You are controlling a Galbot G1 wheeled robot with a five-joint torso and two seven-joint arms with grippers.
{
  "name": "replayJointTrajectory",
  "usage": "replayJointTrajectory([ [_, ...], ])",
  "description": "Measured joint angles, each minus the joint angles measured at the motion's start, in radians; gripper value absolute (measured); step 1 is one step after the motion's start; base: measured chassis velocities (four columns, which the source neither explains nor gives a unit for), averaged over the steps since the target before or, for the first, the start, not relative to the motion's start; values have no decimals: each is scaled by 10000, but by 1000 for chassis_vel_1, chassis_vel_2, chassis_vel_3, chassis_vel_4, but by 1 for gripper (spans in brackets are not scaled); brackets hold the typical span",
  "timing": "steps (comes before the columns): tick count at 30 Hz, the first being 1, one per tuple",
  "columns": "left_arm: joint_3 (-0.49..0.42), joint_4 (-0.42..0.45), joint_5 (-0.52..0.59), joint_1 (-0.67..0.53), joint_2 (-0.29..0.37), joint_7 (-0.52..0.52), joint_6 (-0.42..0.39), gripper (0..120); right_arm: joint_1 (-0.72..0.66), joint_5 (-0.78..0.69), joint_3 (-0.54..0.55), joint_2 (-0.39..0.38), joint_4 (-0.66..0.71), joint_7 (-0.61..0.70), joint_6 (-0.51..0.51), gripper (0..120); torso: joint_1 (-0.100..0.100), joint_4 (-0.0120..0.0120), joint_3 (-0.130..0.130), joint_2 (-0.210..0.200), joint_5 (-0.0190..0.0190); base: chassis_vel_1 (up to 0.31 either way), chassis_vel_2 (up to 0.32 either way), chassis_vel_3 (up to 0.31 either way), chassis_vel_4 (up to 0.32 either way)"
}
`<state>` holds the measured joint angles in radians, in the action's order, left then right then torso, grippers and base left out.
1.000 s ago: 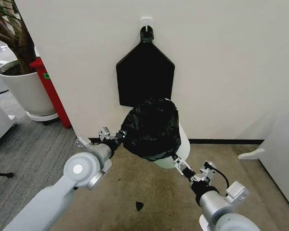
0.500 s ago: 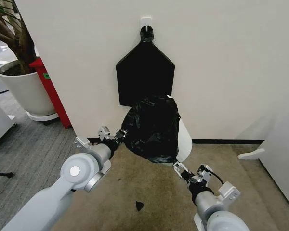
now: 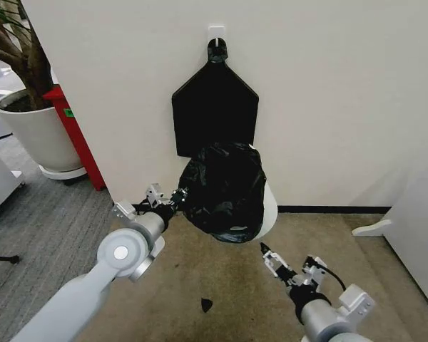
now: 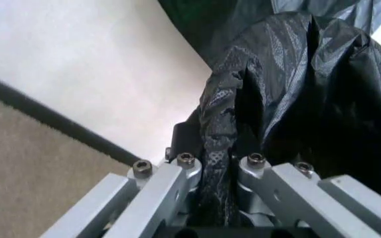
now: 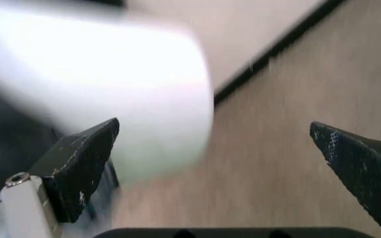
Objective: Place the garbage bag over the trash bin.
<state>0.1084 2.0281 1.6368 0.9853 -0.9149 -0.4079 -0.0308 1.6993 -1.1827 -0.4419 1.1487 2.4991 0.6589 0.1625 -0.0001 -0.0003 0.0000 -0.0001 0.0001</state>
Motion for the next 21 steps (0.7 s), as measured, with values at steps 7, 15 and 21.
replayJointTrajectory([
  [7, 57, -742, -473, 4, 151, 2331, -184, 4, -1635, -5416, -4041, -1392, 9, -867, 849, 100, 0, 3, 1, 0, 3, 0, 0, 0, 0],
  [15, 37, -1675, -1618, -107, 249, 5540, -452, 4, -4128, -10960, -4965, -3963, -1854, -1220, 3108, 100, 1, 6, 3, 0, 4, 0, 0, 0, 0],
  [21, 21, -2107, -2198, -197, 276, 7030, -648, 4, -4704, -12460, -4727, -4804, -2629, -790, 4101, 100, 1, 1, 2, 0, 2, 0, 0, 0, 0],
])
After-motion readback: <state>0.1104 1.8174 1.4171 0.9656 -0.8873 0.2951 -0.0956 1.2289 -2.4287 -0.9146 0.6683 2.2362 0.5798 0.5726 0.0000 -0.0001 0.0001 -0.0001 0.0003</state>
